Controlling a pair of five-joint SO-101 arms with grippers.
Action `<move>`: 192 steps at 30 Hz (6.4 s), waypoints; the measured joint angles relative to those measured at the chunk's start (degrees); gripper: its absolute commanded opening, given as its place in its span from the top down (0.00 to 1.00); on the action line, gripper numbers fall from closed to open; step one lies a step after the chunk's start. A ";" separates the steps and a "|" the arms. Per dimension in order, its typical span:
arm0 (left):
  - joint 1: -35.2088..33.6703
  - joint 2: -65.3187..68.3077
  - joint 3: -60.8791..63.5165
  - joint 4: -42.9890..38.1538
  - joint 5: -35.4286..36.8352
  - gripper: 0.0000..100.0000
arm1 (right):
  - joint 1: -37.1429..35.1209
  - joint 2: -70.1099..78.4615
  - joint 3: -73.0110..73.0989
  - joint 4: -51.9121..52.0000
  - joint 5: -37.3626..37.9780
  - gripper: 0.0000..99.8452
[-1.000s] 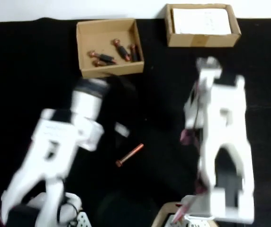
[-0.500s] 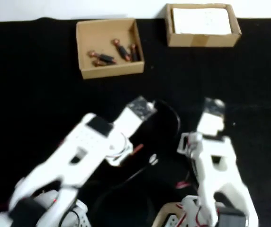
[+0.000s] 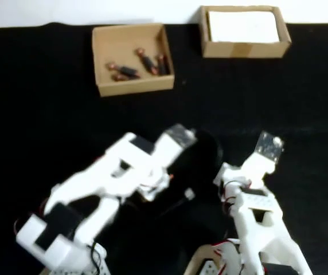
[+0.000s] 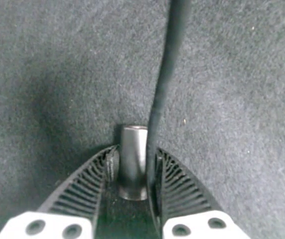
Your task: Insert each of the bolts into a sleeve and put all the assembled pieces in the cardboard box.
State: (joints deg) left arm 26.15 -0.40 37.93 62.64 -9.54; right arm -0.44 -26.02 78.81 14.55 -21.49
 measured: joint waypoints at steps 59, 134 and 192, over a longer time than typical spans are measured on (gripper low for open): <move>-8.53 60.13 -96.70 38.24 -23.12 0.79 | 0.00 -0.09 -0.09 -1.05 0.00 0.99; -10.37 50.02 -87.74 35.78 77.45 0.79 | 0.70 -0.09 -0.09 -1.05 0.00 0.99; -11.08 68.48 -107.87 38.59 24.44 0.79 | 0.70 -0.09 -0.09 -1.05 0.00 0.99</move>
State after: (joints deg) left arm 15.08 68.09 -69.93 101.23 14.90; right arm 0.26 -26.11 78.73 13.49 -21.49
